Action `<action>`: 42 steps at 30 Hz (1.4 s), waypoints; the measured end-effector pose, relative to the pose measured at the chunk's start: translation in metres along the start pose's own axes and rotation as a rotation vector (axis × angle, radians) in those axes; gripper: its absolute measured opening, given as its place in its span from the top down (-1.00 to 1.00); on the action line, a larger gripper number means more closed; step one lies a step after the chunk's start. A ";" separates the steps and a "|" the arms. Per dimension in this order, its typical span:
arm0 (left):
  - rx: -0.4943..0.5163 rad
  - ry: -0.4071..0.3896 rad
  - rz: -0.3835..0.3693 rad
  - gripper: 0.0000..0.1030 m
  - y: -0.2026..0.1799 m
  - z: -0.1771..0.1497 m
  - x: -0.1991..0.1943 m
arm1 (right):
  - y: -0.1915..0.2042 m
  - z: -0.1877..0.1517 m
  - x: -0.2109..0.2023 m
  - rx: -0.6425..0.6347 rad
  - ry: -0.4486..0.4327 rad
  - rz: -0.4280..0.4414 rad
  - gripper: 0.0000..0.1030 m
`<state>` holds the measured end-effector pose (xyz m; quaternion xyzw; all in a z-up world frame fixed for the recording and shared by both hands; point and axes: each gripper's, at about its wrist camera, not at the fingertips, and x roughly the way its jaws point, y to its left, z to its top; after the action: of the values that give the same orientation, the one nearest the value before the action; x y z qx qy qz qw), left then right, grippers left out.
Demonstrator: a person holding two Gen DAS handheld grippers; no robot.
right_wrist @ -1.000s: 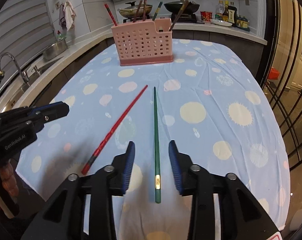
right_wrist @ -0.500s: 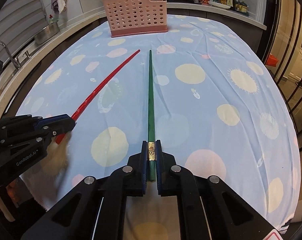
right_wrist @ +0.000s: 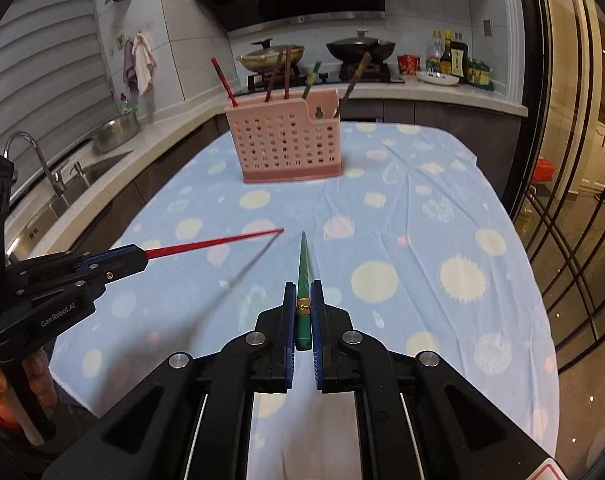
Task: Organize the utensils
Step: 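Lift both chopsticks and carry them over the pink holder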
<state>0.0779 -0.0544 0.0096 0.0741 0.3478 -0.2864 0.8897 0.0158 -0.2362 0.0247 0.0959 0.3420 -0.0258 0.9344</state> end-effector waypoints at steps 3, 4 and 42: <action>0.011 -0.053 0.007 0.86 0.002 0.025 -0.006 | 0.001 0.026 -0.007 -0.008 -0.058 0.015 0.87; 0.014 -0.072 0.010 0.86 0.003 0.033 -0.008 | 0.001 0.034 -0.008 -0.012 -0.074 0.018 0.87; 0.081 -0.372 0.113 0.86 0.054 0.311 0.041 | -0.031 0.363 0.051 0.020 -0.427 -0.007 0.87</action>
<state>0.3115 -0.1320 0.2107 0.0752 0.1608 -0.2585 0.9496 0.2821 -0.3372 0.2584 0.0964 0.1363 -0.0521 0.9846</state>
